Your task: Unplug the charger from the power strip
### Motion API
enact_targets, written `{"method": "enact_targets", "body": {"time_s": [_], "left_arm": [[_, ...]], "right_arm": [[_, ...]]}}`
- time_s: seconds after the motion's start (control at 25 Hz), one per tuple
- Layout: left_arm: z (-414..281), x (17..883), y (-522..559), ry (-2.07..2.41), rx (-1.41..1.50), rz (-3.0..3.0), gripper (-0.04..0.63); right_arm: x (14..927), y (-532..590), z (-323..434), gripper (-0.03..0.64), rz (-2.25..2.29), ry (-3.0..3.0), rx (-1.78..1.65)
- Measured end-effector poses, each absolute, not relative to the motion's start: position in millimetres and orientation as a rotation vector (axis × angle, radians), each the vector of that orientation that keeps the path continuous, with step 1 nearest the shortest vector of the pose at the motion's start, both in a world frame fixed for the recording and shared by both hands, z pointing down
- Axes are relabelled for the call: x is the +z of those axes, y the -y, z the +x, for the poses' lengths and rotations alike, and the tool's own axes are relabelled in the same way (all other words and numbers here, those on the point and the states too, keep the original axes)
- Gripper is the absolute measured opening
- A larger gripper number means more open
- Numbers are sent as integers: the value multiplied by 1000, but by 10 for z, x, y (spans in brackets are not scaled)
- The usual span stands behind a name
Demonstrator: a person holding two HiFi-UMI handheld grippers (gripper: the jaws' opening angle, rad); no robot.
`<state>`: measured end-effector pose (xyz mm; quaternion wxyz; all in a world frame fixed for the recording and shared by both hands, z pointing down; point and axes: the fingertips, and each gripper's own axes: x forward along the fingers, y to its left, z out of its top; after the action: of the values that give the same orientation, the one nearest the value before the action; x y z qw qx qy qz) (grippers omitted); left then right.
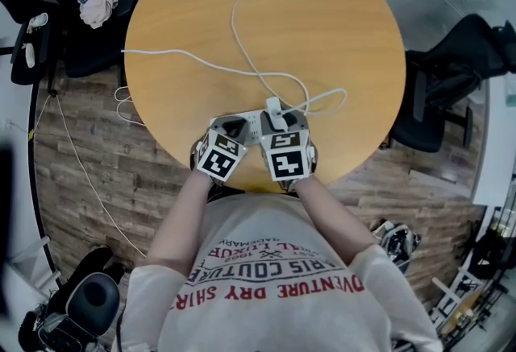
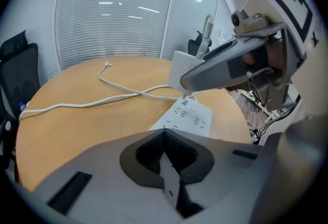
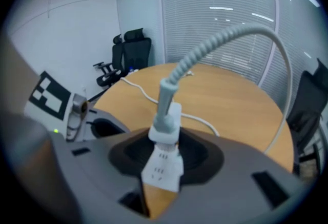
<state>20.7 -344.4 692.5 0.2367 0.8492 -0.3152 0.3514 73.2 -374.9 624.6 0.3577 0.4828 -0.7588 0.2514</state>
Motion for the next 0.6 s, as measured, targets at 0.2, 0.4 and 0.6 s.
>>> {"method": "enact_targets", "body": {"time_s": [0.2, 0.4, 0.6], "left_arm": [[204, 6910, 3476, 839, 932, 2291, 32], [150, 6743, 3527, 947, 834, 2285, 32], [105, 6209, 3672, 1075, 678, 2343, 32]], "right_arm": [[6092, 3722, 745, 161, 1229, 2026, 641], [5825, 3700, 792, 161, 1234, 2096, 611], [5525, 3715, 887, 161, 1242, 2173, 548]]}}
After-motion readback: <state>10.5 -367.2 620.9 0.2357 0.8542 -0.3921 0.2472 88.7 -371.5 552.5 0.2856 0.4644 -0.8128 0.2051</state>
